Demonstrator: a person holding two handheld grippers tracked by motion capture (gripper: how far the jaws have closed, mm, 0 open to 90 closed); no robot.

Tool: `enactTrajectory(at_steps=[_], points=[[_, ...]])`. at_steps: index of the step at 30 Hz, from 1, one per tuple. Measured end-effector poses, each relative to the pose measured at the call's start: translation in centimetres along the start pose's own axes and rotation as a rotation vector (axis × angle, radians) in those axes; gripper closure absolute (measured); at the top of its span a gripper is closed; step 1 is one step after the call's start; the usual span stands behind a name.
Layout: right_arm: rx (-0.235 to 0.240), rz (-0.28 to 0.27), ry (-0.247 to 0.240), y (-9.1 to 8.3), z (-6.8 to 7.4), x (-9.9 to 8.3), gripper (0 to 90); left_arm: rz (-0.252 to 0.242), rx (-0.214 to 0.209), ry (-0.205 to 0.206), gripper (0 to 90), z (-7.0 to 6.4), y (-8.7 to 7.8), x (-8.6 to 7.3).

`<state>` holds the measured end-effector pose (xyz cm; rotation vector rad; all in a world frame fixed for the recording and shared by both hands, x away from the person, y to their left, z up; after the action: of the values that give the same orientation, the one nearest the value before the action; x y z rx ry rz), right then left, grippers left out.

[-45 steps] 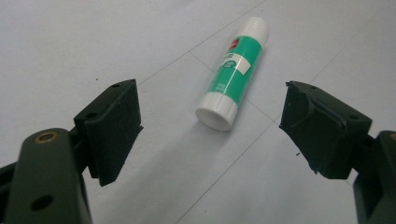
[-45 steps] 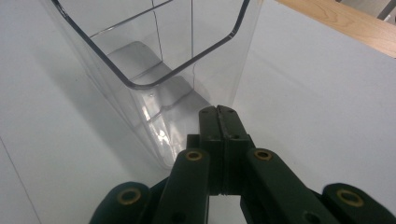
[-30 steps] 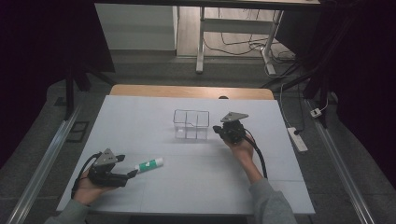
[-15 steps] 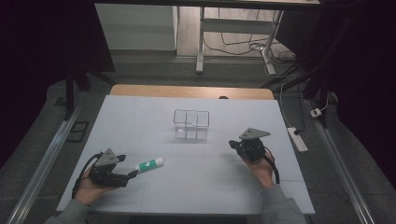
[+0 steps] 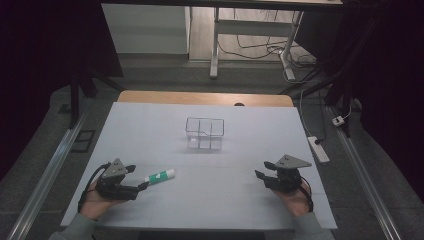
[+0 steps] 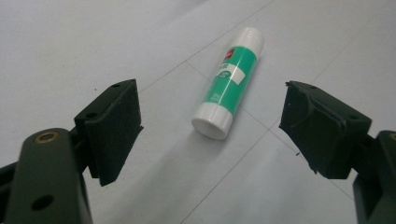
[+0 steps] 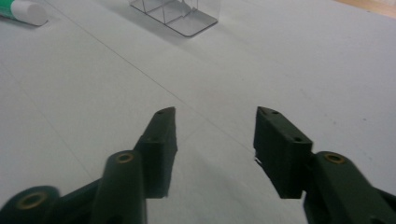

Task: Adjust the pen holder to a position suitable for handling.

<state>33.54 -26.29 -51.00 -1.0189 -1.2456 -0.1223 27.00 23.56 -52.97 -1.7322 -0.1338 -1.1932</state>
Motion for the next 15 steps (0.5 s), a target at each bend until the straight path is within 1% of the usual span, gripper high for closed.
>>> enactTrajectory(at_steps=[1, 3, 6, 9, 10, 12, 14, 15], points=[[-0.003, 0.001, 0.001, -0.2, -0.1, -0.2, 44.3, -0.001, -0.001, -0.005, 20.0, 0.0, 0.0, 0.0], [0.015, -0.004, 0.013, -0.4, -0.2, -0.6, 42.1, -0.001, -0.008, -0.005, 20.1, 0.1, 0.0, 0.2], [0.032, -0.002, 0.010, -0.5, -0.4, -0.9, 39.7, -0.004, -0.016, -0.004, 20.2, 0.2, 0.0, 0.6], [0.037, -0.008, 0.008, -0.3, -0.5, -0.9, 38.0, -0.007, -0.024, -0.003, 20.8, 0.3, -0.1, 1.1], [0.032, -0.003, 0.005, -0.2, -0.5, -0.9, 37.5, -0.001, -0.022, 0.001, 21.0, 0.3, -0.2, 1.3], [0.042, 0.001, -0.004, 0.0, -0.4, -0.9, 37.4, 0.009, -0.012, 0.011, 21.2, 0.4, -0.3, 1.7], [0.038, 0.008, -0.016, 0.1, -0.3, -0.9, 36.8, 0.024, -0.020, 0.009, 21.2, 0.5, -0.3, 2.2], [0.041, 0.004, -0.018, 0.0, -0.3, -0.9, 36.6, 0.033, -0.020, 0.015, 21.3, 0.5, -0.4, 2.5]])
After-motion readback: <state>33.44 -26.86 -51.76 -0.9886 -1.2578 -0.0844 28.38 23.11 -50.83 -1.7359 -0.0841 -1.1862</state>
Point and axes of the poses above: each handheld gripper's, and its own axes: y roughly forward along the jaws, x roughly out of its top, z roughly to its left, the point moved 2 cm from there along y, roughly forward along the jaws, and after that the axes turned 1 degree about x, right-handed, at the moved point
